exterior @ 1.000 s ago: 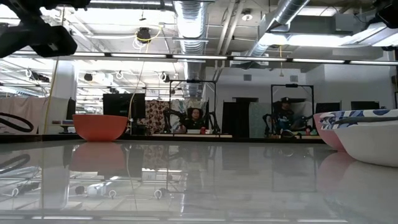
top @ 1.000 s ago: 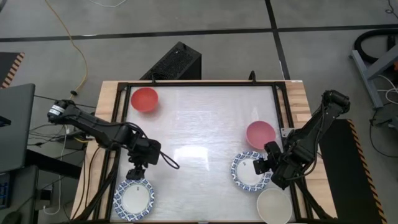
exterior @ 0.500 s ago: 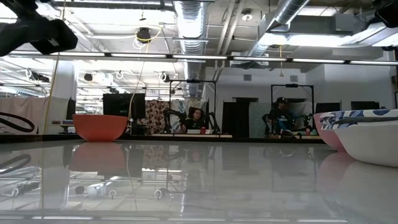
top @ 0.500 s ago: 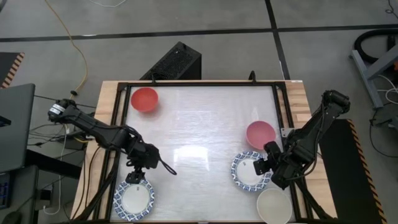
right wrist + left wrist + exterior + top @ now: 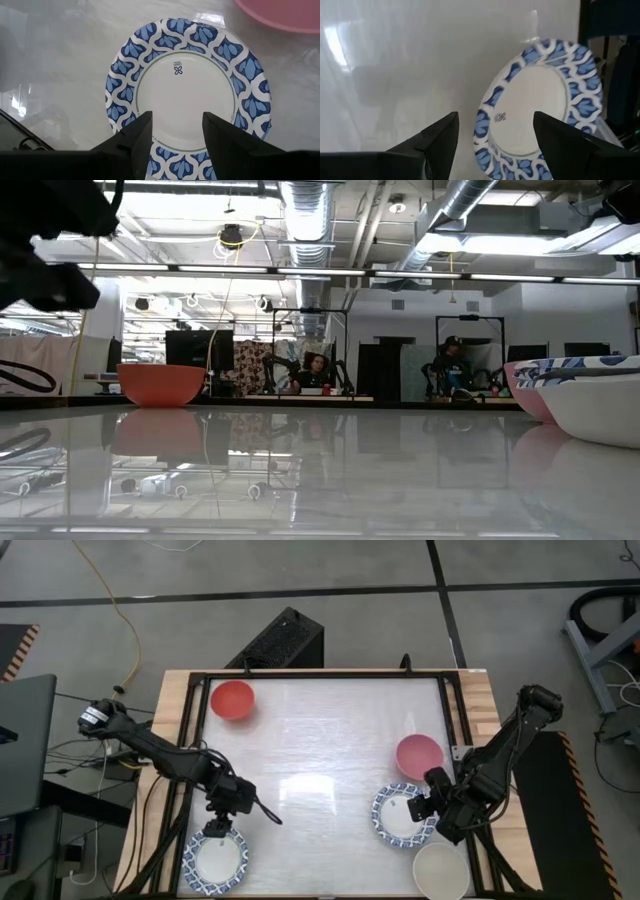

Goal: Nest bowls inside each other by size order
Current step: Stack the left blue bowl on top of the right blue bowl

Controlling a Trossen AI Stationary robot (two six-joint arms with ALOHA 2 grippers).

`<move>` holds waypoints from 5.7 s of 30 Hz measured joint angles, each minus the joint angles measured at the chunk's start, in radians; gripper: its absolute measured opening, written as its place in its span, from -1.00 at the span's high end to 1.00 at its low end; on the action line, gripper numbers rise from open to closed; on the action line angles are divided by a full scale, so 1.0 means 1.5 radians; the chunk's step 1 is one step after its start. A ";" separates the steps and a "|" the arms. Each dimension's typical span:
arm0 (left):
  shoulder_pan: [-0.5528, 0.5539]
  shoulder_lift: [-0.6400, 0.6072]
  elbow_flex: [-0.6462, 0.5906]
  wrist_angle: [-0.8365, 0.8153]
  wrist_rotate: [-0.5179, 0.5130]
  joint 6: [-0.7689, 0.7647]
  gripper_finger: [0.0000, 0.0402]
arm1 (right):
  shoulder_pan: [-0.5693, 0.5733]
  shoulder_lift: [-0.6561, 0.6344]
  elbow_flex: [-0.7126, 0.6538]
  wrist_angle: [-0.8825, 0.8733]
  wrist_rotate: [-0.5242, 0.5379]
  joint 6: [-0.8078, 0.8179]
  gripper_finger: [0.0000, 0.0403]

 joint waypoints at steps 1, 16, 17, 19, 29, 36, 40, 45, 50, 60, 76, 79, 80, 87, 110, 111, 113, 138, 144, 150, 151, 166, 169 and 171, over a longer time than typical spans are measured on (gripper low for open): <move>-0.002 0.000 -0.007 0.008 0.002 0.000 -0.22 | 0.000 0.000 0.000 0.000 0.000 0.000 0.04; -0.029 0.000 -0.127 0.133 0.030 -0.008 -0.20 | 0.000 0.000 0.000 0.022 0.000 0.001 0.04; -0.029 0.000 -0.134 0.138 0.031 -0.013 -0.18 | 0.000 0.000 0.000 0.024 0.000 0.001 0.04; -0.030 0.000 -0.146 0.148 0.035 -0.019 -0.11 | 0.000 0.000 0.000 0.024 0.000 0.001 0.04; -0.027 0.000 -0.174 0.198 0.049 -0.084 0.57 | 0.000 0.000 0.000 0.023 0.000 0.001 0.04; -0.027 0.000 -0.173 0.244 0.047 -0.150 0.96 | 0.000 0.000 0.000 0.023 0.000 0.001 0.04; -0.027 0.000 -0.173 0.261 0.022 -0.200 0.98 | 0.000 0.000 0.000 0.023 0.000 0.001 0.04; -0.026 0.000 -0.173 0.260 0.023 -0.249 1.00 | 0.000 0.000 0.000 0.019 0.006 0.000 0.04; -0.013 -0.005 -0.173 0.259 0.040 -0.275 1.00 | -0.001 0.000 0.000 0.023 0.039 0.000 0.04; 0.034 -0.074 -0.173 0.235 0.011 -0.330 1.00 | -0.030 0.000 0.000 0.025 0.040 -0.015 0.04; 0.206 -0.225 -0.173 0.250 -0.123 -0.399 1.00 | -0.051 0.000 0.000 0.049 0.066 -0.038 0.04; 0.235 -0.231 -0.173 0.296 -0.130 -0.415 1.00 | -0.072 0.000 0.000 0.074 0.090 -0.069 0.04; 0.241 -0.230 -0.173 0.311 -0.131 -0.419 1.00 | -0.080 0.000 0.000 0.083 0.095 -0.083 0.04; 0.278 -0.230 -0.173 0.378 -0.195 -0.438 1.00 | -0.159 0.000 0.000 0.150 0.105 -0.206 0.04; 0.314 -0.229 -0.173 0.467 -0.362 -0.595 1.00 | -0.463 0.002 0.000 0.553 0.022 -0.667 0.04; 0.313 -0.229 -0.173 0.473 -0.365 -0.600 1.00 | -0.470 0.002 0.000 0.559 0.016 -0.677 0.04; 0.313 -0.229 -0.169 0.481 -0.375 -0.608 1.00 | -0.481 0.002 0.000 0.559 0.012 -0.682 0.04; 0.314 -0.059 0.066 0.315 -0.390 -0.454 1.00 | -0.507 0.025 0.000 0.593 -0.002 -0.750 0.04; 0.326 -0.054 0.078 0.311 -0.385 -0.435 1.00 | -0.506 0.078 0.000 0.624 -0.025 -0.745 0.04; 0.342 -0.054 0.078 0.304 -0.373 -0.422 1.00 | -0.506 0.117 0.000 0.674 -0.040 -0.734 0.12; 0.343 -0.054 0.077 0.303 -0.373 -0.422 1.00 | -0.506 0.119 0.000 0.673 -0.039 -0.724 0.17; 0.344 -0.054 0.077 0.311 -0.380 -0.374 0.94 | -0.523 0.116 -0.001 0.652 -0.037 -0.665 0.94; 0.344 -0.054 0.077 0.312 -0.381 -0.343 0.80 | -0.523 0.116 -0.001 0.653 -0.049 -0.650 0.97; 0.343 -0.054 0.077 0.316 -0.381 -0.332 0.68 | -0.523 0.115 0.000 0.653 -0.057 -0.631 0.97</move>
